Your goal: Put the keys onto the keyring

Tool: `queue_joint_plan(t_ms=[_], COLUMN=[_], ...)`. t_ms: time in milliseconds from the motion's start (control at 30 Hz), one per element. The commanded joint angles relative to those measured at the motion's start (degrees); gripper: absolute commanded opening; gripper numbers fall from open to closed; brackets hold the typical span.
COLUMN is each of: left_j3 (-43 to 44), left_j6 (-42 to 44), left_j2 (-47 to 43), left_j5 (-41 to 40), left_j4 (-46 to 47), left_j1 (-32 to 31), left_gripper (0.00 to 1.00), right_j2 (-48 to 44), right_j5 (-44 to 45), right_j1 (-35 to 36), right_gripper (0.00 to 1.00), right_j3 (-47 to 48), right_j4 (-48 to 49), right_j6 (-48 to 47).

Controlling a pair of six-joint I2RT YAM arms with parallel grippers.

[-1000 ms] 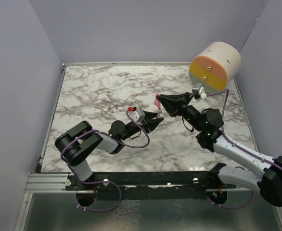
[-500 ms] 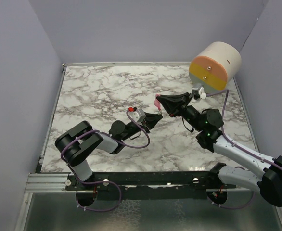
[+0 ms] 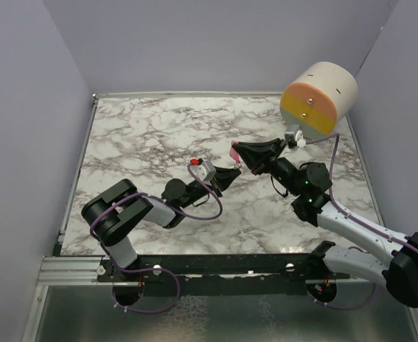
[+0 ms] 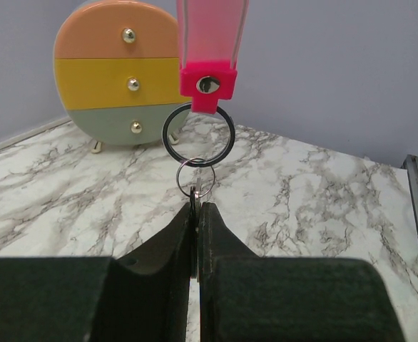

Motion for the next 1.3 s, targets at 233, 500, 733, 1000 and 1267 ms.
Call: queue_joint_plan(t_ms=[233,500,733,1000,1267], left_j3=[0.85,1.2,1.67,2.3,2.79], left_j6=[1.07,1.18,1.18,1.0,0.75], left_j2=[-1.81,-1.81,-1.65,-1.35,-0.62], left_j5=[-1.3,-1.2,-1.26,-1.19,-1.21], left_j4=[12.64,12.65,12.65,12.65,12.63], left_j1=[-0.7,-0.87,-0.96,-0.99,-1.03], left_gripper=[0.01,0.01,0.01,0.01,0.01], right_j2=[-0.78,-0.66,-0.12,0.64,0.89], right_j5=[-0.62,-0.78,-1.3,-2.11,-3.0], right_j1=[0.18,0.22,0.21,0.2,0.22], right_gripper=[0.01,0.01,0.01,0.01,0.01], right_j3=[-0.97,-1.17,-1.24,-1.24,-0.68], right_j4=[-0.06,0.3,0.55,1.17,1.26], right_j6=[0.69,0.98,1.34,2.17,2.36])
